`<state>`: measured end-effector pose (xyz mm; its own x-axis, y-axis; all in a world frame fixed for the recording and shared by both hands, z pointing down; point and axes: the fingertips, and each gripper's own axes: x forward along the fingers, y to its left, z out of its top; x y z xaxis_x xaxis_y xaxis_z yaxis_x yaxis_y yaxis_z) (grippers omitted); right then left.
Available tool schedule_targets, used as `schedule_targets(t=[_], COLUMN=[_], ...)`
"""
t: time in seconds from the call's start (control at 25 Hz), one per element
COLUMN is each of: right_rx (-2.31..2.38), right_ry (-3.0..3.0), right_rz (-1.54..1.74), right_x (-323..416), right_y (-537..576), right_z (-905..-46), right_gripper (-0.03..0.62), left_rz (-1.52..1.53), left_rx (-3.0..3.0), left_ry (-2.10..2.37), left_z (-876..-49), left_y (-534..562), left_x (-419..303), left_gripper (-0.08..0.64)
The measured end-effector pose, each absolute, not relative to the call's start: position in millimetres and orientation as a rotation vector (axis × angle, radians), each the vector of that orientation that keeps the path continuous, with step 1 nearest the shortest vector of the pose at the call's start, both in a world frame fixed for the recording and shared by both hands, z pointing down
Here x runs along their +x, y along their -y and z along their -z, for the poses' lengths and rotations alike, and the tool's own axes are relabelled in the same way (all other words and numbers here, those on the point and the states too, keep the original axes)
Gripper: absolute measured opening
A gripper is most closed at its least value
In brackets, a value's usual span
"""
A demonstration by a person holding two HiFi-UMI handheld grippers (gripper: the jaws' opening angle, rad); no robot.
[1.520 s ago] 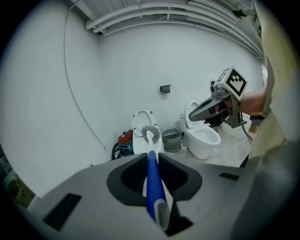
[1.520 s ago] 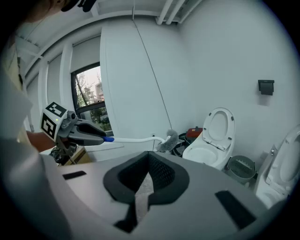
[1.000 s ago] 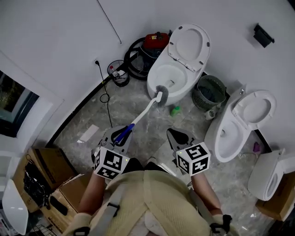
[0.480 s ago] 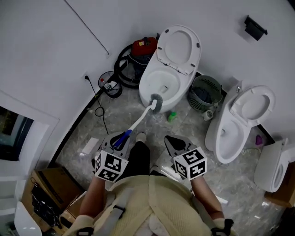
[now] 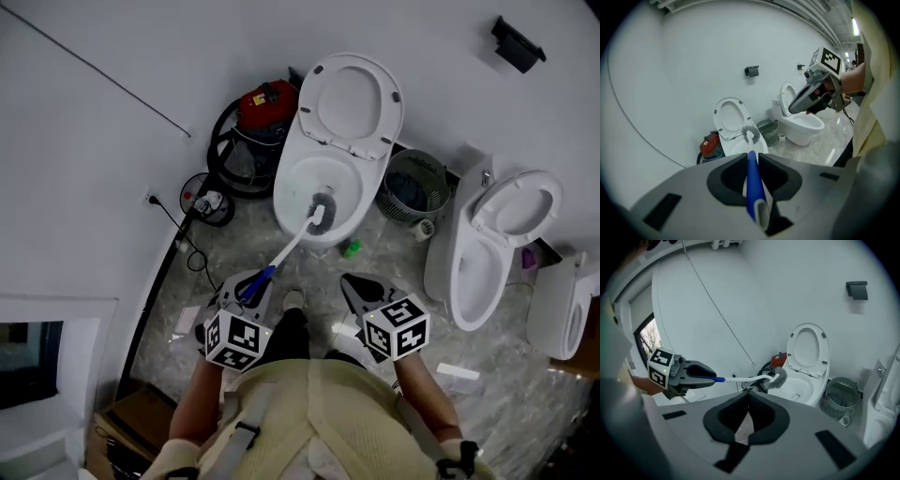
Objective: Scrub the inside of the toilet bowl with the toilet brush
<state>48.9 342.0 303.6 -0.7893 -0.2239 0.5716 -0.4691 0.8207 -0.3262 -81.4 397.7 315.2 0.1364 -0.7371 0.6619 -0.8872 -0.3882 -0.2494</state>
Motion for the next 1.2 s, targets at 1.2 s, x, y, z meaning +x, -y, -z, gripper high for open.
schedule_targets(t=[1.2], right_rx=[0.45], right_ry=[2.29], right_rz=[-0.783], right_x=[10], right_y=[-106], right_z=[-403], right_gripper=[0.015], left_rz=[-1.456], left_rx=[2.161], left_ry=[1.035], left_z=[-433], left_y=[-190], left_x=[-131], left_gripper=[0.078])
